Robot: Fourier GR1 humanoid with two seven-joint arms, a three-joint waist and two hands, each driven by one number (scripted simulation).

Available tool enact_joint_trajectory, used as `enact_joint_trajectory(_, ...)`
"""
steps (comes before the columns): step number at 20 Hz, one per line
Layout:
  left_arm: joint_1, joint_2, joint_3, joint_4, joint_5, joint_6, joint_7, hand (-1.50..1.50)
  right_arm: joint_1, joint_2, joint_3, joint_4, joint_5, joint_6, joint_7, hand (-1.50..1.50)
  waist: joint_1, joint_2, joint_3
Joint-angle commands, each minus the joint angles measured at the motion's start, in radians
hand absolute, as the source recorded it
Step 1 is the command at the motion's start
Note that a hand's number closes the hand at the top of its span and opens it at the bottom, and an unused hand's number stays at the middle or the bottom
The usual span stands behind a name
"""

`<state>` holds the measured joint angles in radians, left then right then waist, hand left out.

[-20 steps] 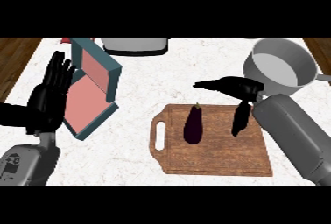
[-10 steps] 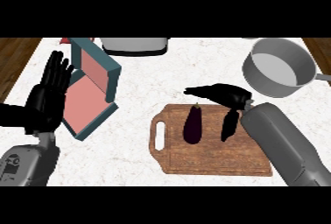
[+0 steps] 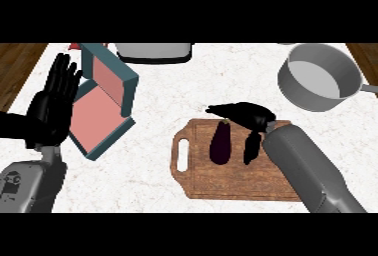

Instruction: Pick the eggplant from the cutting board and place it in the pot

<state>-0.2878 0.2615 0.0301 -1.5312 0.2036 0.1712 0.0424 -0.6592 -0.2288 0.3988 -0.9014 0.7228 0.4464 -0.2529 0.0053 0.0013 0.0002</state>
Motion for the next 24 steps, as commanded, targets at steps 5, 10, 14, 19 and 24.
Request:
enact_joint_trajectory(5,0.072,-0.026,0.008,0.003,-0.038,-0.048,-0.069,0.0,-0.026,0.082,-0.038,0.165,0.109,-0.092,-0.088,-1.5,0.004,0.001,0.0)
enact_joint_trajectory(10,0.013,-0.023,0.049,0.002,-0.019,-0.051,-0.011,0.0,-0.049,0.143,-0.067,0.236,0.142,-0.119,-0.111,-1.5,0.001,0.0,0.0)
enact_joint_trajectory(14,-0.018,-0.012,0.065,0.018,-0.001,-0.069,0.004,0.0,-0.092,0.197,-0.049,0.355,0.177,-0.175,-0.192,1.5,0.01,0.004,0.0)
enact_joint_trajectory(19,0.01,-0.039,0.036,-0.025,-0.043,-0.033,0.035,0.0,-0.042,0.188,-0.02,0.282,0.217,-0.223,-0.285,1.5,0.003,0.001,0.0)
enact_joint_trajectory(24,0.011,-0.065,0.019,-0.04,-0.084,-0.015,0.027,0.0,0.002,0.21,-0.023,0.224,0.25,-0.229,-0.253,1.5,-0.002,-0.001,0.0)
